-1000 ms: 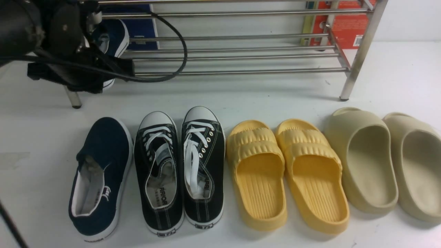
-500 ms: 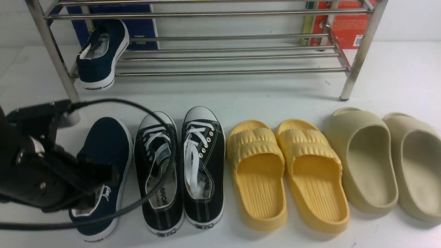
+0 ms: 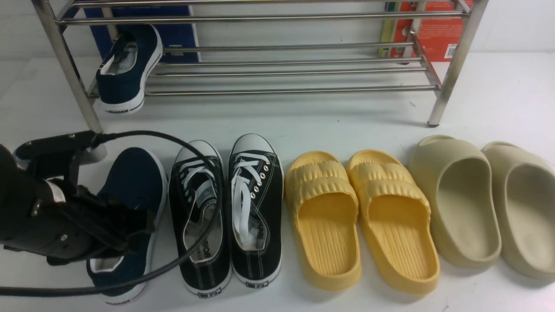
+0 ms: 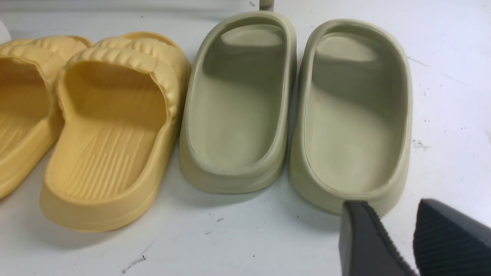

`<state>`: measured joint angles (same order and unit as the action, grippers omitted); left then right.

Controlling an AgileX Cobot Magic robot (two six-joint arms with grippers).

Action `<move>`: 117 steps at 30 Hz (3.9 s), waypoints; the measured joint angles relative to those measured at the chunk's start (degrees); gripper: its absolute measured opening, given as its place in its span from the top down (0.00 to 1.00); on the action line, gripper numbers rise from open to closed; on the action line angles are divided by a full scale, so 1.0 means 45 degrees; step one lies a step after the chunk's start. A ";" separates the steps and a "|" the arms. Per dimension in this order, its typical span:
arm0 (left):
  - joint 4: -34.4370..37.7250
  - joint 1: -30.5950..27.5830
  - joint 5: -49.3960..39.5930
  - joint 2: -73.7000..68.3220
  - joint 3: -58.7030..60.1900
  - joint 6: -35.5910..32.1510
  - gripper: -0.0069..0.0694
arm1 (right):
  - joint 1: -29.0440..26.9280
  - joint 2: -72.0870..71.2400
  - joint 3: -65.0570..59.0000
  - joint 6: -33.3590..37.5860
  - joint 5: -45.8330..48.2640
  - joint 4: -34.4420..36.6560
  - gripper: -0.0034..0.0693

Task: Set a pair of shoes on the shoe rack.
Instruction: Use the left arm to grab the shoe closest to it, then use the left arm to put a shoe into the shoe rack

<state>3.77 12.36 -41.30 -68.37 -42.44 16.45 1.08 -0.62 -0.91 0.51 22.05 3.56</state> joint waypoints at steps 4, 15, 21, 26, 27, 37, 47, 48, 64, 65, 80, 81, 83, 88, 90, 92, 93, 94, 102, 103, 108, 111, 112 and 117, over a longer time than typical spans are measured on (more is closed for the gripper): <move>-0.0075 0.0000 0.0417 -0.0718 0.0000 0.0041 0.39 | 0.0000 0.0000 0.0000 0.0000 0.0000 0.0000 0.62; -0.0418 0.0000 0.1115 -0.3712 -0.0070 0.0282 0.60 | 0.0000 0.0000 0.0000 0.0000 0.0000 0.0000 0.62; -0.0235 0.0003 0.1210 -0.3875 -0.0098 0.0282 0.86 | 0.0000 0.0000 0.0000 0.0000 0.0000 0.0000 0.62; -0.0162 0.0003 0.0570 -0.3543 -0.0278 0.0282 0.91 | 0.0000 0.0000 0.0000 0.0000 0.0000 0.0000 0.62; -0.0162 0.0003 0.0303 -0.3393 -0.0322 0.0294 0.91 | 0.0000 0.0000 0.0000 0.0000 0.0000 0.0000 0.62; 0.0019 0.0003 -0.2074 -0.0629 -0.0902 0.0424 0.91 | 0.0000 0.0000 0.0000 0.0000 0.0000 0.0000 0.62; 0.0054 0.0003 -0.3990 0.0435 -0.2043 -0.0059 0.91 | 0.0000 0.0000 0.0000 0.0000 0.0000 0.0000 0.62; 0.0054 0.0003 -0.3990 0.0403 -0.2174 -0.0130 0.91 | 0.0000 0.0000 0.0000 0.0000 0.0000 0.0000 0.62; 0.1072 0.0003 -0.3279 -0.3260 -0.5012 -0.2615 0.91 | 0.0000 0.0000 0.0000 0.0000 0.0000 0.0000 0.62; 0.1428 0.0003 -0.3190 -0.3620 -0.5286 -0.3054 0.91 | 0.0000 0.0000 0.0000 0.0000 0.0000 0.0000 0.62; 0.0920 0.0002 -0.2643 -0.8412 -1.1161 -0.3657 0.91 | 0.0000 0.0000 0.0000 0.0000 0.0000 0.0000 0.62; 0.0839 0.0002 -0.2643 -0.8560 -1.1354 -0.3657 0.91 | 0.0000 0.0000 0.0000 0.0000 0.0000 0.0000 0.62; 0.0315 0.0002 -0.2674 -0.9392 -1.2376 -0.3657 0.91 | 0.0000 0.0000 0.0000 0.0000 0.0000 0.0000 0.62; -0.0722 -0.0009 -0.2762 -1.0735 -1.4418 -0.3584 0.91 | 0.0000 0.0000 0.0000 0.0000 0.0000 0.0000 0.62; -0.0961 -0.0009 -0.2808 -1.1220 -1.5165 -0.3575 0.91 | 0.0000 0.0000 0.0000 0.0000 0.0000 0.0000 0.62; -0.1000 -0.0069 -0.2881 -1.1765 -1.5911 -0.3575 0.91 | 0.0000 0.0000 0.0000 0.0000 0.0000 0.0000 0.62; -0.1000 -0.0120 -0.2913 -1.1936 -1.6152 -0.3575 0.91 | 0.0000 0.0000 0.0000 0.0000 0.0000 0.0000 0.62; -0.0988 -0.0126 -0.2929 -1.1979 -1.6262 -0.3575 0.91 | 0.0000 0.0000 0.0000 0.0000 0.0000 0.0000 0.62; -0.0962 -0.0434 -0.2995 -1.2970 -1.7154 -0.4746 0.91 | 0.0000 0.0000 0.0000 0.0000 0.0000 0.0000 0.62; -0.0837 -0.0434 -0.3000 -1.2993 -1.7180 -0.5087 0.91 | 0.0000 0.0000 0.0000 0.0000 0.0000 0.0000 0.62; -0.0316 -0.0434 -0.2971 -1.2993 -1.7311 -0.5667 0.91 | 0.0000 0.0000 0.0000 0.0000 0.0000 0.0000 0.62; -0.0167 -0.0434 -0.2813 -1.2993 -1.7344 -0.5769 0.91 | 0.0000 0.0000 0.0000 0.0000 0.0000 0.0000 0.62; -0.0167 -0.0453 -0.2743 -1.2993 -1.7353 -0.5780 0.91 | 0.0000 0.0000 0.0000 0.0000 0.0000 0.0000 0.62; -0.0056 -0.0686 -0.2542 -1.3146 -1.7368 -0.5794 0.91 | 0.0000 0.0000 0.0000 0.0000 0.0000 0.0000 0.62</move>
<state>3.51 9.28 -52.73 -127.53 -120.60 -9.62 1.08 -0.62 -0.91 0.51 22.05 3.56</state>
